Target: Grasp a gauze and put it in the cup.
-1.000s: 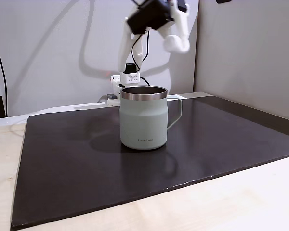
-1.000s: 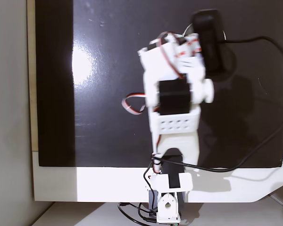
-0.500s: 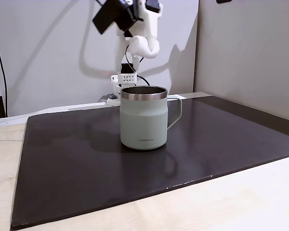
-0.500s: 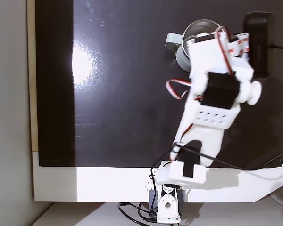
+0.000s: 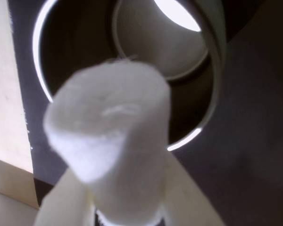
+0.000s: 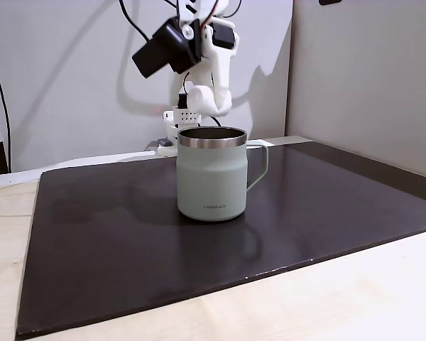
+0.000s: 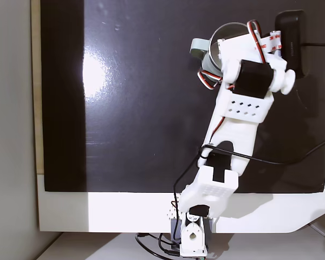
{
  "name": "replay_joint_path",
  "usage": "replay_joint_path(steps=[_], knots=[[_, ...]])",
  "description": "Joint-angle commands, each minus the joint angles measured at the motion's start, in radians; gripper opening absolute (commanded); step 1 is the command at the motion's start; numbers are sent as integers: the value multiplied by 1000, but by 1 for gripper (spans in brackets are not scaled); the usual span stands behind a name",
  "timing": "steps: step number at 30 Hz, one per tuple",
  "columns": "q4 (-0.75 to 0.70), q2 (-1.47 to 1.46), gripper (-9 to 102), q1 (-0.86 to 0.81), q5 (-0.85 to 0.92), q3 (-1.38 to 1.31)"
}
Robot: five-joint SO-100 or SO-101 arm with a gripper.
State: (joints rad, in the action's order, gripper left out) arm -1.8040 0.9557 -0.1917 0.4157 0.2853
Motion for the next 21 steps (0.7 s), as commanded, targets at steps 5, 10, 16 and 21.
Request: replay_joint_path(steps=[5, 10, 16, 21], knots=[[0, -2, 8, 18, 12, -43], [0, -5, 13, 20, 23, -2], [0, 12, 19, 12, 35, 52], [-2, 60, 23, 34, 80, 97]])
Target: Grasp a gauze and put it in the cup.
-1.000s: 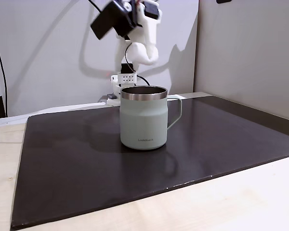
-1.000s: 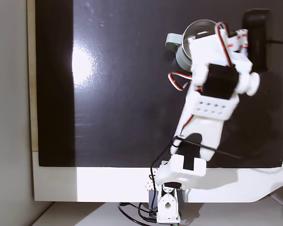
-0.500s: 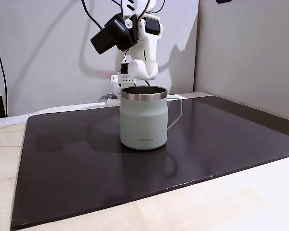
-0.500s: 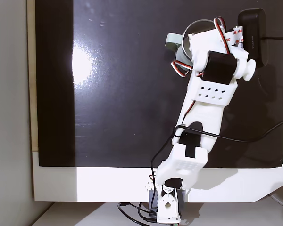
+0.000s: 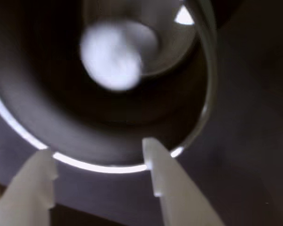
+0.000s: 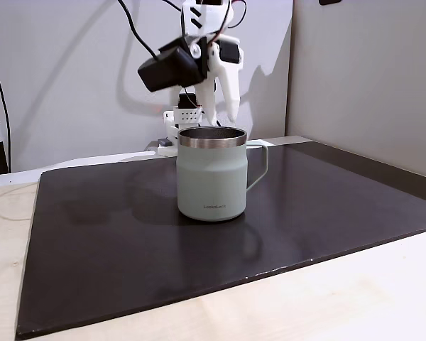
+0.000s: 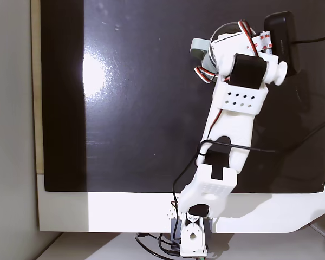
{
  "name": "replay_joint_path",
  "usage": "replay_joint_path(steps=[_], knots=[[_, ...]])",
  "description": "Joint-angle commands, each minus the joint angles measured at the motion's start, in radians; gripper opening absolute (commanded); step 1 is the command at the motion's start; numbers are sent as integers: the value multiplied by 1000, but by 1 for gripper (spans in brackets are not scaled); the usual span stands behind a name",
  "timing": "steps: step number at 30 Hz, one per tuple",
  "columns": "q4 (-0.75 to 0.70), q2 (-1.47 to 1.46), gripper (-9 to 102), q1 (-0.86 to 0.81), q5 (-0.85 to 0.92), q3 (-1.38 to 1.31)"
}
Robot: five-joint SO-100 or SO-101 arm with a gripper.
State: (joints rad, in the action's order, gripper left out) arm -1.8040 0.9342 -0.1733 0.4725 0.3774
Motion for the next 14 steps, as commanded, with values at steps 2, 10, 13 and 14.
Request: replay_joint_path(steps=[2, 10, 13, 14], knots=[[-2, 94, 23, 25, 31, 9], [-2, 115, 23, 34, 29, 8], [-2, 117, 23, 34, 28, 8], [-2, 117, 23, 34, 28, 8]])
